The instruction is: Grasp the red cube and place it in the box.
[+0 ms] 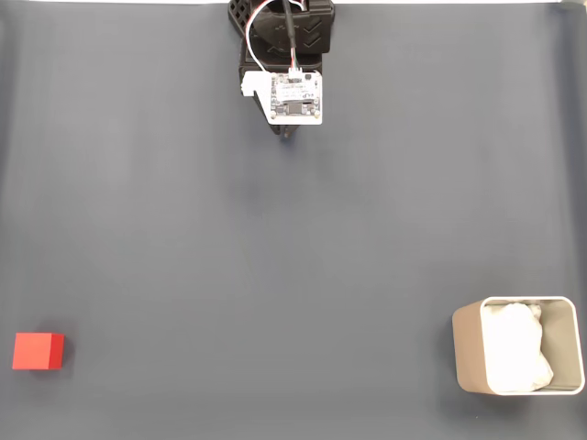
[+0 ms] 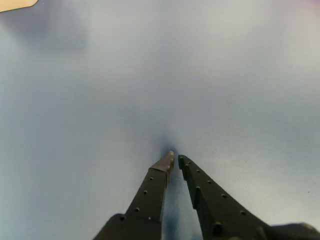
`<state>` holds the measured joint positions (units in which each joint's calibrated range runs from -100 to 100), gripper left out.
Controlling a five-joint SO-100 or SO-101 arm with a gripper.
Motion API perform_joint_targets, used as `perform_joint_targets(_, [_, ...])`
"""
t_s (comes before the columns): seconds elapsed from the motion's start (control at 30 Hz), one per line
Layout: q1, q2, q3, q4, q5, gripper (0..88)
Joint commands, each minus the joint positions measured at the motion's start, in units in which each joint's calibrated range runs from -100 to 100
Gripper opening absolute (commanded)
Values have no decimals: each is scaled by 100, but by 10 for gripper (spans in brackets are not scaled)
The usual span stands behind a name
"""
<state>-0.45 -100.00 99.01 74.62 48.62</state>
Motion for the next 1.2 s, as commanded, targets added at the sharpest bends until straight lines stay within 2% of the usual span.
perform_joint_targets(0.0, [172,9,90,120,15,0])
perform_joint_targets(1.17, [137,9,90,128,88,0])
